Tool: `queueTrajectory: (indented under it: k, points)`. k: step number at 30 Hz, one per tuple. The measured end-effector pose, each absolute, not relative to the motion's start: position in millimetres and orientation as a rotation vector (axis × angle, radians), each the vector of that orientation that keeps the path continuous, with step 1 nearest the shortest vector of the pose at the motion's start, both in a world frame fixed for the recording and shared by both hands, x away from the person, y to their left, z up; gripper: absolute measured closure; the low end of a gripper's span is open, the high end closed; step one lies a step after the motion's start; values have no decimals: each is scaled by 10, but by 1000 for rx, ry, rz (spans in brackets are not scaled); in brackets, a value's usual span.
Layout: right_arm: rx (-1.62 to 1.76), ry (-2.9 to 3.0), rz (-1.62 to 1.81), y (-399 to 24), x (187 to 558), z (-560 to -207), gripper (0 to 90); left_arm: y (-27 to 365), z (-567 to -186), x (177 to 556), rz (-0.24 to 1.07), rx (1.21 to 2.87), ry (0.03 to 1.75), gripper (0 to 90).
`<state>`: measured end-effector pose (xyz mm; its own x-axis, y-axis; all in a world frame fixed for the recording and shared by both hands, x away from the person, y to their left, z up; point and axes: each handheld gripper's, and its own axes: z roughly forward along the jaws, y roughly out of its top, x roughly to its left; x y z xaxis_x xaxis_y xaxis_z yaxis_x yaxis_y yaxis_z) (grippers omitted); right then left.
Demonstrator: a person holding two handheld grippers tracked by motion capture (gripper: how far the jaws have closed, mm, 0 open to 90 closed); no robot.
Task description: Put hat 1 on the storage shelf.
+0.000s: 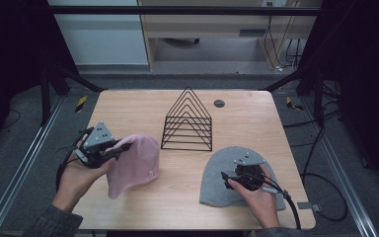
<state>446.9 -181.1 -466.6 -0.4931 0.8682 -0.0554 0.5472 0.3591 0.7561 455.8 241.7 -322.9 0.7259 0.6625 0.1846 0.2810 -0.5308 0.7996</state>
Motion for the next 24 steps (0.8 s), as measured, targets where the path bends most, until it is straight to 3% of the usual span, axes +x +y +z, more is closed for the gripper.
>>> queueTrajectory:
  k: [6,11,24]
  points:
    - [1197,2155,958,-1833,4472,-4601,241,2369,-2887,4629,651,2115,660,801]
    - [1115,2166,1007,-1716,4465,-4426,310,2310,-2666,4709,655,2083,623,800]
    - [900,2332,1035,-1220,4520,-3892,358,2034,-2540,4885,637,2090,555,799]
